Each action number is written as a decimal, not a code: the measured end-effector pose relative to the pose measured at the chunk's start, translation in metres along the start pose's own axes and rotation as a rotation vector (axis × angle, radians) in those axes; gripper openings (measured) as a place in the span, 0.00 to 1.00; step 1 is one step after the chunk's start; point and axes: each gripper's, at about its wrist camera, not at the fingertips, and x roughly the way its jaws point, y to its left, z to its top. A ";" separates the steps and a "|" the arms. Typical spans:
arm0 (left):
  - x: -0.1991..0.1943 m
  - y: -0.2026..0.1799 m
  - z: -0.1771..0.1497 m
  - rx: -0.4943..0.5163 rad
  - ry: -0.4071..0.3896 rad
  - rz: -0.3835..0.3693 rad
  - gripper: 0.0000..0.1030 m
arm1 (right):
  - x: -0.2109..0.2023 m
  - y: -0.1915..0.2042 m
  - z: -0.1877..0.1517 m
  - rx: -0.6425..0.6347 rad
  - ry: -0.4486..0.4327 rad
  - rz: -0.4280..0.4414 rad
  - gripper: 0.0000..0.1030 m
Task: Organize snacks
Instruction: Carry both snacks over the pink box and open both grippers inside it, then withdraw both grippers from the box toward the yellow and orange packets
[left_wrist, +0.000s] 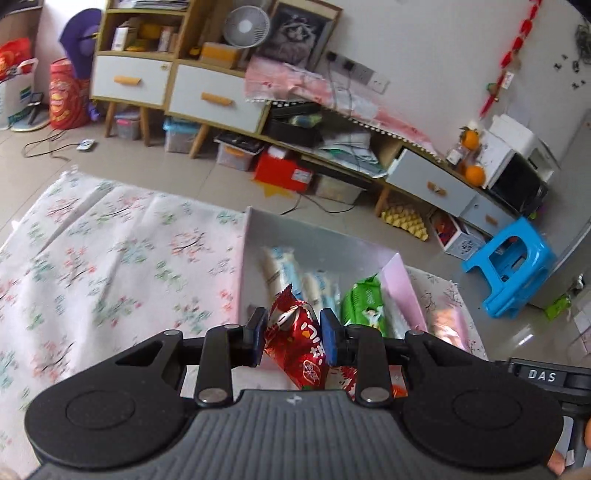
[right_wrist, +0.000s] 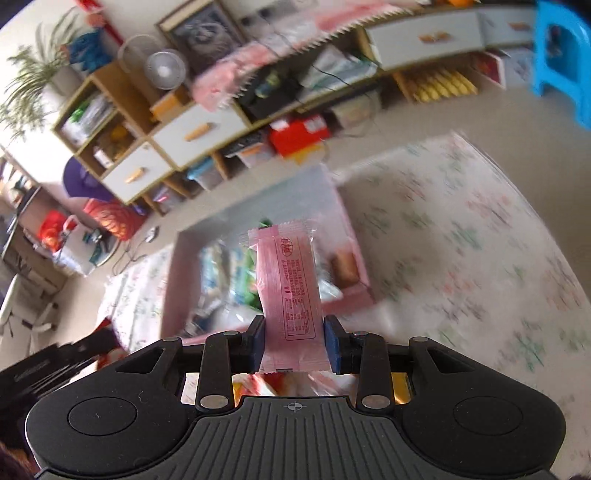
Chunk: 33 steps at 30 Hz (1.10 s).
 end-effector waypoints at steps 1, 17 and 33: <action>0.005 -0.001 0.001 0.006 0.001 -0.002 0.27 | 0.005 0.007 0.001 -0.024 0.000 0.011 0.31; 0.055 -0.007 0.004 0.141 0.048 0.082 0.28 | 0.075 0.062 0.009 -0.123 0.032 0.015 0.32; 0.019 -0.002 0.014 -0.003 0.011 0.062 0.54 | 0.040 0.046 0.013 -0.046 -0.016 -0.043 0.48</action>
